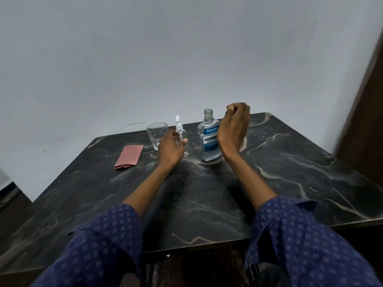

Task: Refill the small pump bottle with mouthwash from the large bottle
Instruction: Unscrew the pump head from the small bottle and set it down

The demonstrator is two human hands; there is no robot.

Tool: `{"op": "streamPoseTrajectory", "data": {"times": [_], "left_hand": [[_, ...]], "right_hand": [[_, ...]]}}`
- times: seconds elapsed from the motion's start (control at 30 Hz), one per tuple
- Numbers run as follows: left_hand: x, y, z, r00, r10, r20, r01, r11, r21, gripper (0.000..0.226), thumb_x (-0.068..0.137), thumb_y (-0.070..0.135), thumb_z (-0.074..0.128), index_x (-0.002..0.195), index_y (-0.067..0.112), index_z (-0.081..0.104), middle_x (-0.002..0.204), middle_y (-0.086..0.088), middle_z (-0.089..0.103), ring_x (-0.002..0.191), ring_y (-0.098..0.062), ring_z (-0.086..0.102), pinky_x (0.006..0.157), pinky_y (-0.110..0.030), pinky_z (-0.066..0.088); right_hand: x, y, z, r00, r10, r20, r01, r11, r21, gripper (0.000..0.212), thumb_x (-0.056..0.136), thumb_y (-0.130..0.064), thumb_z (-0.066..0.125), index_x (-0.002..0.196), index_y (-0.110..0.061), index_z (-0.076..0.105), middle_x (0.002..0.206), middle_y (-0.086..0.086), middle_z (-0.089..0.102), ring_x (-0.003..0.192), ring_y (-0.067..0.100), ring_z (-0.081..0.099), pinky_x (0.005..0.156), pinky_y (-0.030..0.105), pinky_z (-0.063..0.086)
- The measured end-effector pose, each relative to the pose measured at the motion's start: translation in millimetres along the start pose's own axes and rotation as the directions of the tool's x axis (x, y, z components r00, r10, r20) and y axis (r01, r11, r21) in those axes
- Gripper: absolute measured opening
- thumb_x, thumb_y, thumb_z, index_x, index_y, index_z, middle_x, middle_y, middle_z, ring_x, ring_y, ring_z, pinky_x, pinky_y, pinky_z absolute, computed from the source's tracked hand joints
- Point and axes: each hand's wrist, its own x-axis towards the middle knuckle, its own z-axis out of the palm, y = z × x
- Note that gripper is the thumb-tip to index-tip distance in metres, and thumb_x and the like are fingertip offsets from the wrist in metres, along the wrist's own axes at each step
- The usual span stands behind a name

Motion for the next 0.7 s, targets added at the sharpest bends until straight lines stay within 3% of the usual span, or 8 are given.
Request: {"op": "streamPoseTrajectory", "data": {"times": [0.13, 0.27, 0.37, 0.47, 0.53, 0.63, 0.7], "left_hand": [[-24.8, -4.6, -17.1, 1.0, 0.015, -0.017, -0.014, 1.0, 0.011, 0.032, 0.098, 0.037, 0.074, 0.12, 0.018, 0.06, 0.111, 0.003, 0.071, 0.099, -0.019, 0.066, 0.083, -0.037, 0.054], [-40.6, -9.3, -25.4, 0.999, 0.012, -0.035, -0.011, 1.0, 0.008, 0.036, 0.092, 0.043, 0.078, 0.116, 0.024, 0.06, 0.107, 0.008, 0.073, 0.094, -0.016, 0.067, 0.079, -0.036, 0.052], [-48.0, -10.5, -25.8, 0.998, 0.057, -0.042, -0.057, 0.998, 0.002, 0.032, 0.09, 0.039, 0.072, 0.116, 0.025, 0.06, 0.101, 0.009, 0.072, 0.087, -0.011, 0.069, 0.075, -0.04, 0.058], [-50.1, -12.2, -23.8, 0.993, 0.108, -0.049, -0.109, 0.994, -0.019, 0.028, 0.093, 0.025, 0.066, 0.119, 0.02, 0.062, 0.104, 0.007, 0.072, 0.093, -0.013, 0.07, 0.079, -0.041, 0.061], [-50.3, -15.7, -22.6, 0.992, 0.127, -0.023, -0.127, 0.992, 0.015, 0.026, 0.095, 0.026, 0.063, 0.12, 0.021, 0.057, 0.111, 0.003, 0.07, 0.099, -0.017, 0.069, 0.08, -0.041, 0.057], [-49.8, -23.3, -21.3, 0.987, 0.162, 0.002, -0.162, 0.987, 0.01, 0.028, 0.094, 0.026, 0.061, 0.121, 0.024, 0.053, 0.106, 0.006, 0.072, 0.089, -0.014, 0.069, 0.069, -0.036, 0.052], [-50.8, -27.1, -20.8, 0.982, 0.188, 0.006, -0.188, 0.982, -0.001, 0.031, 0.093, 0.021, 0.06, 0.123, 0.024, 0.053, 0.097, 0.01, 0.07, 0.076, -0.004, 0.065, 0.059, -0.026, 0.044]], "right_hand": [[-11.8, -21.9, -3.2, 0.932, -0.348, -0.105, 0.355, 0.933, 0.061, 0.009, 0.105, -0.014, 0.047, 0.105, -0.011, 0.055, 0.102, 0.001, 0.054, 0.092, 0.018, 0.047, 0.078, 0.027, 0.038], [-38.3, -37.0, 5.4, 0.83, -0.554, 0.071, 0.542, 0.83, 0.131, 0.01, 0.101, -0.02, 0.057, 0.109, -0.013, 0.056, 0.1, -0.005, 0.048, 0.087, 0.009, 0.046, 0.07, 0.021, 0.039], [-58.1, -38.3, 13.3, 0.796, -0.541, 0.272, 0.52, 0.841, 0.152, 0.027, 0.097, -0.033, 0.067, 0.115, -0.016, 0.054, 0.105, -0.006, 0.048, 0.084, 0.001, 0.046, 0.061, 0.016, 0.041], [-70.9, -31.3, 19.9, 0.78, -0.477, 0.405, 0.493, 0.867, 0.073, 0.044, 0.094, -0.042, 0.074, 0.123, -0.016, 0.053, 0.117, -0.003, 0.049, 0.086, 0.003, 0.052, 0.062, 0.028, 0.051], [-75.3, -26.4, 22.9, 0.797, -0.421, 0.434, 0.454, 0.891, 0.03, 0.052, 0.091, -0.043, 0.078, 0.127, -0.016, 0.052, 0.12, -0.001, 0.05, 0.085, 0.008, 0.056, 0.064, 0.035, 0.054], [-76.7, -20.6, 25.9, 0.801, -0.385, 0.459, 0.425, 0.905, 0.017, 0.042, 0.091, -0.038, 0.08, 0.117, -0.017, 0.056, 0.11, -0.002, 0.059, 0.087, 0.015, 0.06, 0.071, 0.04, 0.056], [-77.8, -18.8, 27.1, 0.79, -0.377, 0.483, 0.418, 0.908, 0.024, 0.032, 0.09, -0.035, 0.081, 0.106, -0.017, 0.059, 0.099, -0.003, 0.063, 0.086, 0.015, 0.061, 0.073, 0.041, 0.056]]}}
